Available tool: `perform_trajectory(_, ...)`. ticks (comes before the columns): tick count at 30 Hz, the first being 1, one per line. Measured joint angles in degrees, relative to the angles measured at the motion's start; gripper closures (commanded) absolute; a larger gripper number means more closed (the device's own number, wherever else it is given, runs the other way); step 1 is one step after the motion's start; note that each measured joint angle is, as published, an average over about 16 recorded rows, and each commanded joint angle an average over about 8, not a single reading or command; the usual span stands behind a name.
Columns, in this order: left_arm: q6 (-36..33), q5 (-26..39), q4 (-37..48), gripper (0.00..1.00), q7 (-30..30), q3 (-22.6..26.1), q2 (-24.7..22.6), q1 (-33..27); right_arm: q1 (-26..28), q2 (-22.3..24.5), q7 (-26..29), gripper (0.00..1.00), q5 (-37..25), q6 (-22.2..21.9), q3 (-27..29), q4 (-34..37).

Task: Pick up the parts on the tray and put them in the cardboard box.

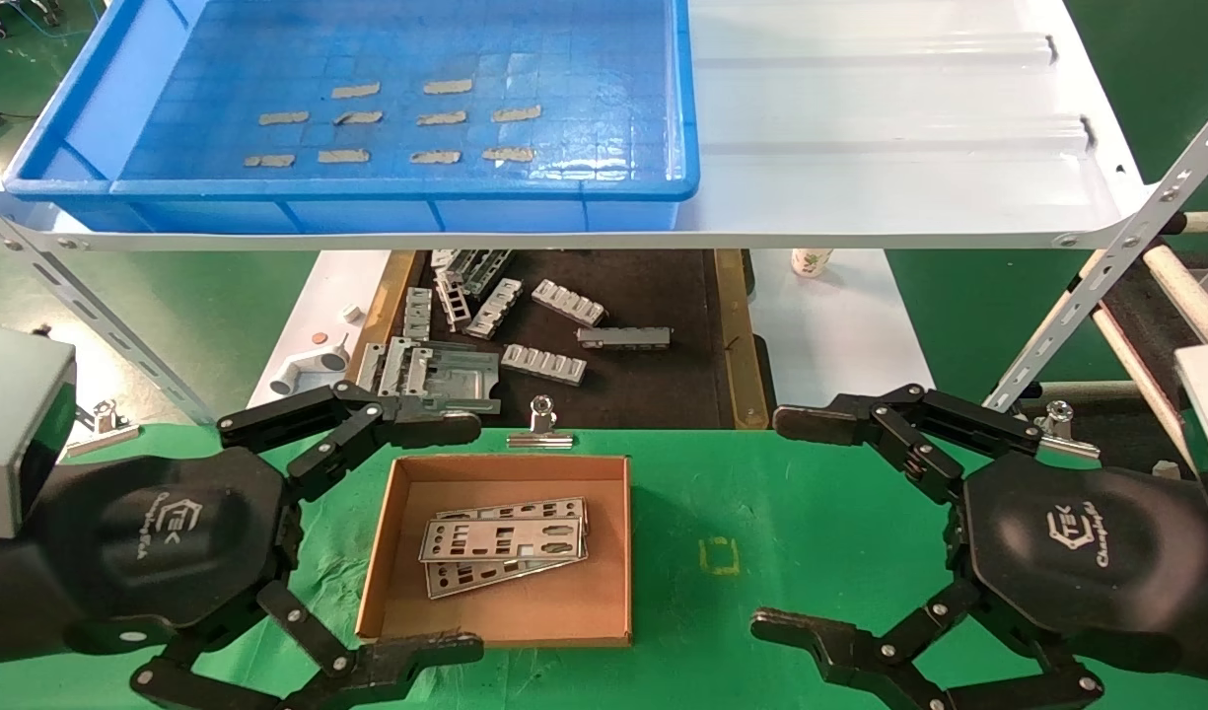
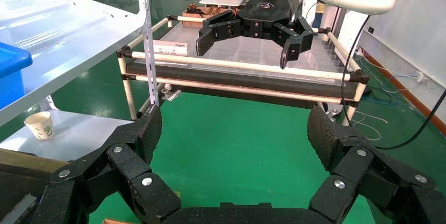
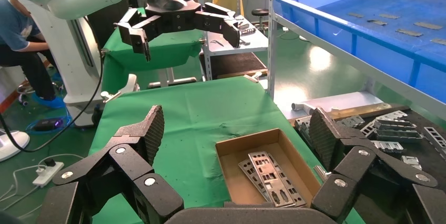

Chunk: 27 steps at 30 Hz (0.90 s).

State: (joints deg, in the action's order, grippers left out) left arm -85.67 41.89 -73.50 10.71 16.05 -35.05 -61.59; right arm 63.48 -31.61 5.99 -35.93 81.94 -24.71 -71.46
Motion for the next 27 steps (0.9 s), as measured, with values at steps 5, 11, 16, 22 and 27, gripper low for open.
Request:
perform_trajectory(5, 0.0, 0.0, 0.02, 0.0, 0.0, 0.01, -0.01, -0.01, 0.0, 0.0, 0.0, 0.0, 0.0, 0.0, 0.0, 0.0)
perform_trajectory(11, 0.0, 0.0, 0.04, 0.0, -0.01, 0.02, -0.01, -0.02, 0.0, 0.0, 0.0, 0.0, 0.0, 0.0, 0.0, 0.0)
perform_trajectory(16, 0.0, 0.0, 0.04, 0.0, -0.01, 0.02, -0.01, -0.02, 0.0, 0.0, 0.0, 0.0, 0.0, 0.0, 0.0, 0.0)
perform_trajectory(22, 0.0, 0.0, 0.04, 0.0, -0.01, 0.02, -0.01, -0.02, 0.0, 0.0, 0.0, 0.0, 0.0, 0.0, 0.0, 0.0)
perform_trajectory(27, 0.0, 0.0, 0.04, 0.0, -0.01, 0.02, -0.01, -0.02, 0.0, 0.0, 0.0, 0.0, 0.0, 0.0, 0.0, 0.0)
